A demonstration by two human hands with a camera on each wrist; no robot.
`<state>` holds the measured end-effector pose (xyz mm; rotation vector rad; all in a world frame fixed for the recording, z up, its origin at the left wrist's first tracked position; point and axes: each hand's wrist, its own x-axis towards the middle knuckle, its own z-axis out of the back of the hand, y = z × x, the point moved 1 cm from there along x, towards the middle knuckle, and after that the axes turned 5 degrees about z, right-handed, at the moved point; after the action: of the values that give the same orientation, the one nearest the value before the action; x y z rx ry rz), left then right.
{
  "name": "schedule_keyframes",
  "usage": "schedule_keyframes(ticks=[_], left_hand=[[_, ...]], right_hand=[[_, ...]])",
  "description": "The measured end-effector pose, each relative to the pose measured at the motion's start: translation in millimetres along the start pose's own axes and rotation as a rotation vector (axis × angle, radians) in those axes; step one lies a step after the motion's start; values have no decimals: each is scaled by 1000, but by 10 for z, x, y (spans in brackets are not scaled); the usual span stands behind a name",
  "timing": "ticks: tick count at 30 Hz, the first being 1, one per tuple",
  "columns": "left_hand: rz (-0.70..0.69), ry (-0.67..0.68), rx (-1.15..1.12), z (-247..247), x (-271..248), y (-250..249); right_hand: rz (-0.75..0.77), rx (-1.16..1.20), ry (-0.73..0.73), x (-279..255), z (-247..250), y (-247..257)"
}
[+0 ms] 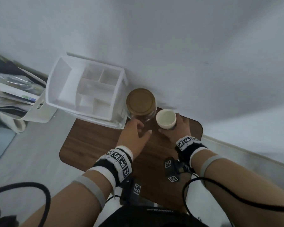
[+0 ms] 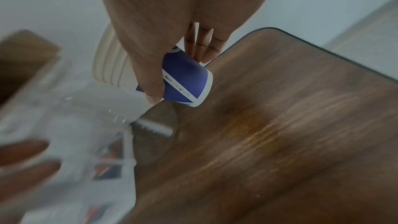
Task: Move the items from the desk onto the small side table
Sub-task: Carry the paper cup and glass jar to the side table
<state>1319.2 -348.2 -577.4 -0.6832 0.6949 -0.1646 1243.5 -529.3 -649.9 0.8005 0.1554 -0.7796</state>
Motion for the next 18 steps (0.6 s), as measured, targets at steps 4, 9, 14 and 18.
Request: schedule_keyframes(ticks=[4, 9, 14, 18], left_hand=[[-26, 65, 93, -42, 193, 263], [-22, 73, 108, -119, 286, 490], [-10, 47, 63, -147, 198, 485], [4, 21, 20, -23, -71, 331]], right_hand=[[1, 98, -103, 289, -205, -71], [-111, 192, -188, 388, -385, -133], [-220, 187, -66, 318, -323, -122], [-323, -1, 111, 47, -73, -34]])
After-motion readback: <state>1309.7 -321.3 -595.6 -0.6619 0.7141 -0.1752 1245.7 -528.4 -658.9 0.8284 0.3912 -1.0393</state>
